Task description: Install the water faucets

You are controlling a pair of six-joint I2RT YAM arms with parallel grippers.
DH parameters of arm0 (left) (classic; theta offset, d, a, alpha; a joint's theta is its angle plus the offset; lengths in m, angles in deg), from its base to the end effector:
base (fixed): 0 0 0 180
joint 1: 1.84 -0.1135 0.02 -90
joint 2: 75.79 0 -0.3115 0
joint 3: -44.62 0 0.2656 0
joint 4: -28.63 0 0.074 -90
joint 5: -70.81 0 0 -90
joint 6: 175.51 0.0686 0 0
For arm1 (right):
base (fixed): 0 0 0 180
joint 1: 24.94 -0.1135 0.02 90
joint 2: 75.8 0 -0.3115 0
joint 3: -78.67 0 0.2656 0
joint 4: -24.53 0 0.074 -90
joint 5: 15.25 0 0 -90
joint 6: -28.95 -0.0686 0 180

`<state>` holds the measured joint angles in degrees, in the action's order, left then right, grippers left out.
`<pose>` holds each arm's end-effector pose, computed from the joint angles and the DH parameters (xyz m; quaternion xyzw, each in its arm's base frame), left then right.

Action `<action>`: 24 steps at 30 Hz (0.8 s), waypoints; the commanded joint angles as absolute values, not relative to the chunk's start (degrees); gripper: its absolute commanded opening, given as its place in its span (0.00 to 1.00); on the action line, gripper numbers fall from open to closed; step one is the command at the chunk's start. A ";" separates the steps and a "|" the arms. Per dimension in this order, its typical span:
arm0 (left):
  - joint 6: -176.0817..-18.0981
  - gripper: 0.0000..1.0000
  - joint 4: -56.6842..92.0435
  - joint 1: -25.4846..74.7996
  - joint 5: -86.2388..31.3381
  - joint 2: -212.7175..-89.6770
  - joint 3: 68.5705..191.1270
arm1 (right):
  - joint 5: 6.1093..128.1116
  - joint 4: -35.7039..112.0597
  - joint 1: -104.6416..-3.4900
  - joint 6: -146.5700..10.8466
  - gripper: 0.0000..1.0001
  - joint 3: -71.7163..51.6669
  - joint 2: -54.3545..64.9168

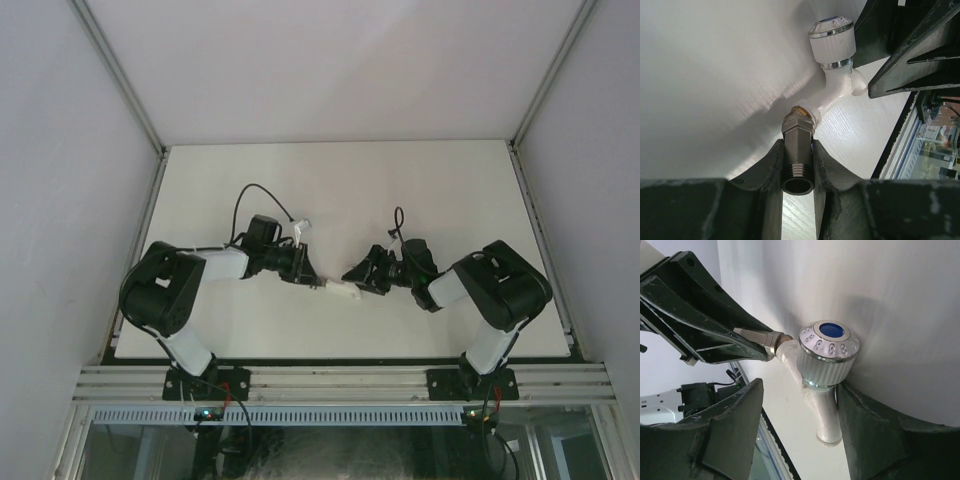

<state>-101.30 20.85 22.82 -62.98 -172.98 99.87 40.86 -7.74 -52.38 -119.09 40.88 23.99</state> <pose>0.2859 -0.1835 0.1508 0.1954 0.8586 -0.4390 0.1787 0.2587 0.1774 0.1210 0.0772 0.8366 0.5111 0.1816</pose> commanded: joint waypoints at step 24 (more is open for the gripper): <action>-100.79 0.00 22.61 22.68 -66.25 -173.31 103.09 | 44.54 -19.83 -53.48 -122.96 0.56 41.01 27.67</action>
